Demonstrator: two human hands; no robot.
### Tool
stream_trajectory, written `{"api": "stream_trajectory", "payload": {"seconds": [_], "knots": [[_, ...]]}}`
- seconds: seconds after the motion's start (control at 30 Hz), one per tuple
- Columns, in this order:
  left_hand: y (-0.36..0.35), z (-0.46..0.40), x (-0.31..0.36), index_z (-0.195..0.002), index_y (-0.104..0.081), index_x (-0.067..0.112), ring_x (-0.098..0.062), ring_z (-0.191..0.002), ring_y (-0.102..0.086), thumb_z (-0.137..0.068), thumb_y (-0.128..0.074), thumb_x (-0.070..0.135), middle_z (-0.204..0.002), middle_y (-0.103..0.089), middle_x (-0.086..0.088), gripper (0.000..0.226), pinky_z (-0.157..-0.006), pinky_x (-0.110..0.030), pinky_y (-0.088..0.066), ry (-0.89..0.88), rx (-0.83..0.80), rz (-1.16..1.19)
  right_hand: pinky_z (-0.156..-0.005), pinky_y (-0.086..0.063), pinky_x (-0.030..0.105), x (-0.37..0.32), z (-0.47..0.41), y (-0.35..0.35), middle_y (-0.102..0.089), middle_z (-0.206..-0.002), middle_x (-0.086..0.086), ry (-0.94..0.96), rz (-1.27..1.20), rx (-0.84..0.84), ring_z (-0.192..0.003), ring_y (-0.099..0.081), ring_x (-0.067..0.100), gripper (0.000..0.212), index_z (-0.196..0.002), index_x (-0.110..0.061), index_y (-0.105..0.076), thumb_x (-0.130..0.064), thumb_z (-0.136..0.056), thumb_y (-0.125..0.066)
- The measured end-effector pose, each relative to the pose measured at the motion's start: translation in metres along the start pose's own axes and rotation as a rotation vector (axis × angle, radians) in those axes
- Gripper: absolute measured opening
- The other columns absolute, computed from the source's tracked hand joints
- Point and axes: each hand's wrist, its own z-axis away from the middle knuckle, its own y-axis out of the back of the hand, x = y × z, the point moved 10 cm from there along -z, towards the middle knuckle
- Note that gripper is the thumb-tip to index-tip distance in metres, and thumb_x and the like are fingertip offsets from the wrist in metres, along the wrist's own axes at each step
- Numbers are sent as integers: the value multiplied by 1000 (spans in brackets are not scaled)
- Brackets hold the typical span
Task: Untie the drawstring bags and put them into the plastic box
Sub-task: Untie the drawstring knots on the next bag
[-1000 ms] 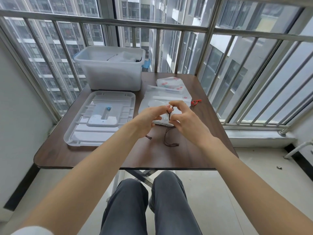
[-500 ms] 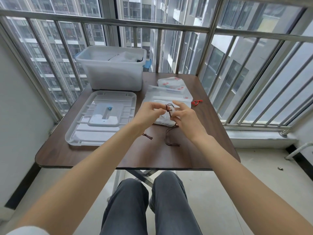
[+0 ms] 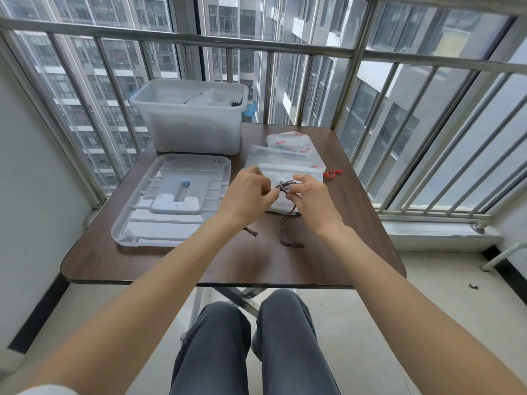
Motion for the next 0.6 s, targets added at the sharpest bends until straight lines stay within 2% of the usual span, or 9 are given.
{"api": "stream_trajectory", "payload": {"seconds": [0.1,0.17,0.23,0.3,0.37,0.43,0.5,0.6], "knots": [[2,3,3,-66,-61,10,-14,-78,-54,-89,-61,22,-76,-56,4,25,-76,-22,-42,-25,11,333,-95,-31,17,-1,-1,-2,-50,-133,14,2,-15,-15,-120,-51,26,21,-105,0,-69,-7,-91,-56],[-1,3,-5,-68,-59,7,-11,-72,-55,-91,-57,21,-72,-61,0,27,-77,-28,-45,52,-6,516,-87,-28,10,-2,-1,-2,-53,-128,14,2,-35,-11,-116,-52,25,19,-102,0,-70,-6,-90,-57],[-5,2,-15,-62,-51,9,-5,-64,-54,-92,-53,23,-62,-54,1,33,-75,-33,-43,129,5,619,-82,-25,7,-4,-1,-1,-54,-125,14,-2,-52,-10,-115,-53,25,18,-100,0,-70,-6,-90,-57],[-4,1,-22,-59,-40,14,1,-54,-49,-95,-50,19,-57,-40,3,37,-68,-29,-40,161,33,639,-79,-24,5,-3,-1,2,-56,-120,15,-13,-75,-2,-112,-53,25,17,-97,2,-70,-5,-89,-57],[-2,2,-25,-62,-37,14,-9,-56,-44,-95,-50,18,-57,-36,1,36,-59,-23,-37,160,60,630,-78,-23,5,-2,-2,3,-57,-118,15,-19,-99,-8,-112,-52,25,17,-96,2,-71,-5,-90,-56],[0,2,-29,-64,-42,15,-15,-53,-40,-94,-52,21,-52,-39,4,33,-53,-24,-34,181,71,672,-80,-23,6,-2,-3,0,-57,-119,13,-12,-116,-42,-115,-50,23,19,-96,1,-71,-6,-91,-54],[-3,3,-34,-67,-50,15,-9,-41,-33,-95,-51,24,-42,-37,11,29,-44,-20,-29,238,57,725,-82,-24,11,2,-4,-5,-58,-115,9,-42,-168,-94,-113,-49,17,21,-95,-2,-71,-9,-92,-53],[-9,4,-42,-71,-56,17,-7,-38,-23,-96,-47,25,-49,-34,8,29,-36,-16,-21,327,48,746,-77,-31,24,13,-3,-11,-59,-86,0,-149,-375,-140,-85,-49,10,20,-79,-10,-71,-14,-89,-54]]}}
